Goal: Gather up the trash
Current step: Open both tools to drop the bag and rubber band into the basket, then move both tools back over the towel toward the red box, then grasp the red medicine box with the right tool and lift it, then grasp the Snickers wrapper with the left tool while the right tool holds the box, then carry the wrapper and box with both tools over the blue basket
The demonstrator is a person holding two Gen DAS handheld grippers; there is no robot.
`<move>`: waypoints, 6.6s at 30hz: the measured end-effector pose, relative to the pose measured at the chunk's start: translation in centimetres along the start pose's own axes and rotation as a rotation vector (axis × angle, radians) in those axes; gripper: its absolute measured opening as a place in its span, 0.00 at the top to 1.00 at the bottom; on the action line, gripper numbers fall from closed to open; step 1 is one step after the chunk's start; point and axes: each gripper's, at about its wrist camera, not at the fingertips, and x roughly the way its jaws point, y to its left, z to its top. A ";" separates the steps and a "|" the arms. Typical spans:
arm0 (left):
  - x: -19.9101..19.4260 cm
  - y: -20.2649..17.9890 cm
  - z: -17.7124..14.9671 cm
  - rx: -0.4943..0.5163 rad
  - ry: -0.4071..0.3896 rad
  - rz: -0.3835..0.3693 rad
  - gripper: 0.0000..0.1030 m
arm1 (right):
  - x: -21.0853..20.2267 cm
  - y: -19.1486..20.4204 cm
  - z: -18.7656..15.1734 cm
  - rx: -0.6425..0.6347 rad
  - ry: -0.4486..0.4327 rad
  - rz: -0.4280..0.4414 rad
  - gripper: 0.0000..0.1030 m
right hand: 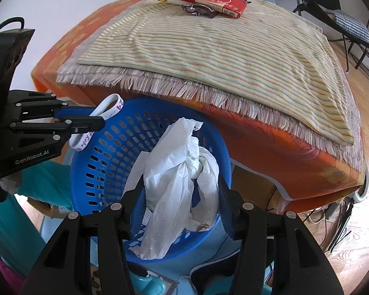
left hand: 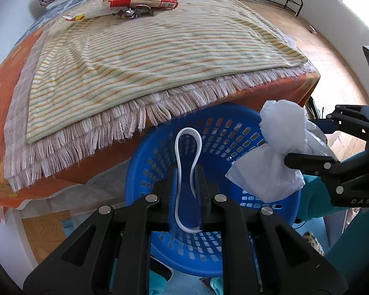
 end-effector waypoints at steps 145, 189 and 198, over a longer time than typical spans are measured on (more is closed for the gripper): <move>9.7 13.0 26.3 -0.329 -0.025 -0.125 0.48 | 8.7 -11.7 25.5 -0.084 0.066 -0.091 0.17; 1.6 12.6 19.7 -0.255 -0.077 -0.102 0.90 | 2.9 -10.5 20.8 0.016 -0.017 -0.070 0.18; -2.8 9.5 14.4 -0.175 -0.096 -0.097 0.90 | -1.1 -7.7 15.6 0.033 -0.050 -0.031 0.18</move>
